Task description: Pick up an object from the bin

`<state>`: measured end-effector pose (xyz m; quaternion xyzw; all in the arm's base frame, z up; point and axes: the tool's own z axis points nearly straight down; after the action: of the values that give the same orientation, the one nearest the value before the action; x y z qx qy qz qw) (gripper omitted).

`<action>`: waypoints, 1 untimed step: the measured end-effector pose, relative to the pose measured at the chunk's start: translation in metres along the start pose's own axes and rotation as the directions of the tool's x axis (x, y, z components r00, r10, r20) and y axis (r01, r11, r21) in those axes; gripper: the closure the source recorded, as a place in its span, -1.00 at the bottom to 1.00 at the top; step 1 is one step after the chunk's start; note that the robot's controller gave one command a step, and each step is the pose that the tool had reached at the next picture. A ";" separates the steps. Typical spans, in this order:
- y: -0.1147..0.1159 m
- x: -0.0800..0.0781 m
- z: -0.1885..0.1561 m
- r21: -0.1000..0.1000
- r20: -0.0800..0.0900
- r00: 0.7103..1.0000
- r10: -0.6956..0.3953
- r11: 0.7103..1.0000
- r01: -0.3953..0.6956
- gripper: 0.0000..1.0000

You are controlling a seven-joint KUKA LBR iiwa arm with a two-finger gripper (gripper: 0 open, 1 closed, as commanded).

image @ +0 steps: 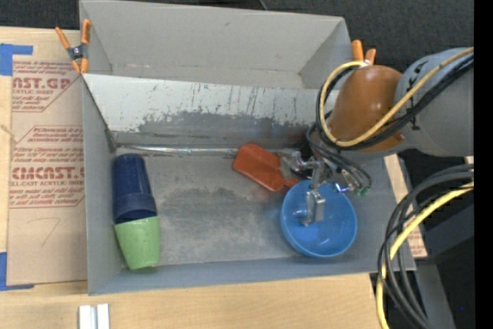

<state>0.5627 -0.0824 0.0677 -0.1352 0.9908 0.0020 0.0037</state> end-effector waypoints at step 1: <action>0.002 0.002 -0.008 0.001 0.014 0.988 0.151 0.988 -0.151 1.00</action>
Offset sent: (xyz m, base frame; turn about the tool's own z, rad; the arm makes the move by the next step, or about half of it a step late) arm 0.0000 0.0000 0.0000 0.0000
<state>0.5602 -0.0807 0.0759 -0.0596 0.9982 0.0021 0.0108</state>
